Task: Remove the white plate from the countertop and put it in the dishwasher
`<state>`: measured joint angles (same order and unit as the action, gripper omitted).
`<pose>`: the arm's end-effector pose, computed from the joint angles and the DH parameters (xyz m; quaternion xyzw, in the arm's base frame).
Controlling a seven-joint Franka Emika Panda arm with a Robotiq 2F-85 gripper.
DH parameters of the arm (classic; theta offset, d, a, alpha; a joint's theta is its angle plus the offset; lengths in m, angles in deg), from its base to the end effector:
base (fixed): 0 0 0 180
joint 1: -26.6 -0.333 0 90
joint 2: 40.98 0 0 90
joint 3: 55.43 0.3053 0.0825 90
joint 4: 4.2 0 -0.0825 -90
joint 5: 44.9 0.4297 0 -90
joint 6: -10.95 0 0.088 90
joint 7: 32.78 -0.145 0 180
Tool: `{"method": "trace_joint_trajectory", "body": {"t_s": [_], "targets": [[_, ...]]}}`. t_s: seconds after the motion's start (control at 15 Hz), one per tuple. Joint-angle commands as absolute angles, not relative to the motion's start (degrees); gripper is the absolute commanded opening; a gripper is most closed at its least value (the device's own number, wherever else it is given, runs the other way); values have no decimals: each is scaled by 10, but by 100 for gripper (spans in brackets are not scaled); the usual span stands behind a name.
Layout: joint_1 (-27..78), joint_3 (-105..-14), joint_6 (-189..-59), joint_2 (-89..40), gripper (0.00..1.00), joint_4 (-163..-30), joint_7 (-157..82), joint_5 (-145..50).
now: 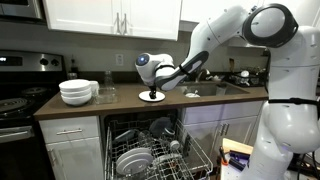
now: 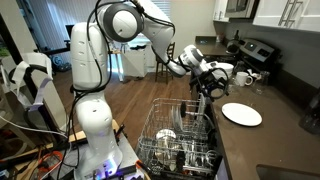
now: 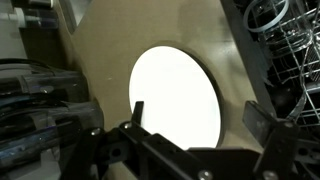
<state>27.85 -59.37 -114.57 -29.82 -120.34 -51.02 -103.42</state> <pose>0.6270 -0.1138 0.3006 0.9104 0.1079 0.0304 0.3983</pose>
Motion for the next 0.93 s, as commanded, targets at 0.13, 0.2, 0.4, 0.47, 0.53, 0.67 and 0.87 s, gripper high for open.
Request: {"method": "trace_joint_trajectory", "body": {"t_s": [0.13,0.2,0.4,0.47,0.53,0.67,0.87], "targets": [[274,-594,-1147,-286,100,-1190,-547,-1071],[273,-593,-1149,-282,100,-1186,-552,-1078],[266,-588,-1152,-262,100,-1167,-571,-1105],[264,-587,-1154,-250,100,-1156,-576,-1113],[262,-586,-1155,-243,100,-1149,-579,-1116],[259,-586,-1159,-221,100,-1131,-588,-1125],[256,-593,-1145,-193,100,-1108,-607,-1145]]}}
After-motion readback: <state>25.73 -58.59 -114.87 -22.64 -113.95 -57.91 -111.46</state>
